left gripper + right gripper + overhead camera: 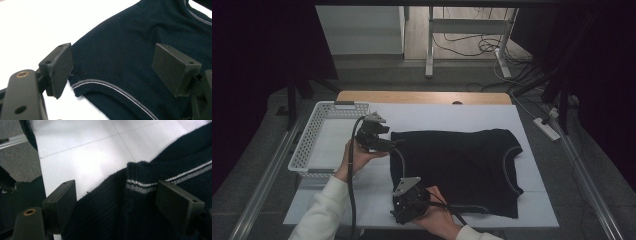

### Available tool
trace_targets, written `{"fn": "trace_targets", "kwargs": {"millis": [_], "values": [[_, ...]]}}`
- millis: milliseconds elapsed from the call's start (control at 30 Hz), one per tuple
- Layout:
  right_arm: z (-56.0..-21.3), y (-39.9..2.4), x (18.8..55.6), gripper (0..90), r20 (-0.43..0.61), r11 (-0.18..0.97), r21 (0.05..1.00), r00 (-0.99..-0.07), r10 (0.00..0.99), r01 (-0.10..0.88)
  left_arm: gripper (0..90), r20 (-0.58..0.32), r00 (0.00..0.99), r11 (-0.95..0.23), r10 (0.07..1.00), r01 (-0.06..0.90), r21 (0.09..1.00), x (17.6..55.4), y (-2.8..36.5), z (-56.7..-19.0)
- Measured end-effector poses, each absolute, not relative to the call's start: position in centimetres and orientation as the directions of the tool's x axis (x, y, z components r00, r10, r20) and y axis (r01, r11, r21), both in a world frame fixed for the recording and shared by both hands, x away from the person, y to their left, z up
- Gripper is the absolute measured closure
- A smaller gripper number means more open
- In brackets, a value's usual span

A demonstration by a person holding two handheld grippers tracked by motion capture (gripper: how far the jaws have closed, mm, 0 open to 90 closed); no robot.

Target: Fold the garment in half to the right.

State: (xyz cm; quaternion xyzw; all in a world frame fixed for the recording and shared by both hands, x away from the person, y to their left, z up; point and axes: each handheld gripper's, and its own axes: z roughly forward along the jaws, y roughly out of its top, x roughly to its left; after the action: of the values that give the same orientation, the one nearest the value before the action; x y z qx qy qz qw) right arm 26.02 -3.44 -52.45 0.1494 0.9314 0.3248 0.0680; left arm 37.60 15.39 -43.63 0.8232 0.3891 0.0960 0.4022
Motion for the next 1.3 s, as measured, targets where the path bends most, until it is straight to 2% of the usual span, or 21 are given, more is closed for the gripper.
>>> {"fn": "trace_targets", "kwargs": {"millis": [233, 400, 500, 533, 567, 600, 633, 700, 833, 1300], "values": [[-52.7, -2.7, 25.6, 13.0, -0.051, 0.762, 0.603, -0.942, 0.333, 0.237, 18.2, -0.155, 0.677, -0.375, 0.719, 0.566, 0.735, 37.7, 15.3, -43.8], [-52.8, -2.7, 25.5, 18.2, -0.080, 0.770, 0.594, -0.936, 0.343, 0.232, 18.2, -0.156, 0.676, -0.375, 0.720, 0.569, 0.732, 37.7, 15.3, -43.9], [-52.6, -3.2, 25.7, 30.2, -0.103, 0.782, 0.581, -0.933, 0.343, 0.223, 18.3, -0.157, 0.677, -0.374, 0.719, 0.567, 0.734, 37.7, 15.3, -43.9], [-52.6, -3.2, 25.7, 30.2, -0.103, 0.782, 0.581, -0.933, 0.343, 0.223, 18.3, -0.156, 0.676, -0.375, 0.720, 0.568, 0.733, 37.7, 15.4, -43.9], [-52.3, -3.6, 26.1, 42.2, -0.112, 0.792, 0.574, -0.938, 0.329, 0.209, 18.2, -0.157, 0.676, -0.374, 0.720, 0.568, 0.733, 37.7, 15.4, -43.9], [-52.3, -3.6, 26.1, 42.2, -0.112, 0.792, 0.574, -0.938, 0.329, 0.209, 18.2, -0.156, 0.675, -0.375, 0.721, 0.569, 0.732, 37.7, 15.4, -43.9], [-52.2, -4.1, 26.4, 53.9, -0.117, 0.793, 0.574, -0.938, 0.326, 0.204, 18.2, -0.155, 0.675, -0.375, 0.722, 0.569, 0.732, 37.7, 15.4, -43.9], [-52.0, -4.5, 26.5, 63.9, -0.137, 0.797, 0.570, -0.934, 0.329, 0.198, 18.2, -0.158, 0.671, -0.371, 0.725, 0.573, 0.731, 37.8, 15.4, -44.0], [-51.8, -5.0, 26.8, 72.7, -0.109, 0.784, 0.588, -0.941, 0.321, 0.199, 18.2, -0.162, 0.660, -0.365, 0.733, 0.583, 0.726, 38.0, 15.4, -44.4], [-51.5, -6.7, 27.1, 73.7, -0.017, 0.726, 0.653, -0.955, 0.297, 0.215, 17.0, -0.155, 0.648, -0.384, 0.746, 0.608, 0.694, 41.0, 12.7, -46.4]]}}
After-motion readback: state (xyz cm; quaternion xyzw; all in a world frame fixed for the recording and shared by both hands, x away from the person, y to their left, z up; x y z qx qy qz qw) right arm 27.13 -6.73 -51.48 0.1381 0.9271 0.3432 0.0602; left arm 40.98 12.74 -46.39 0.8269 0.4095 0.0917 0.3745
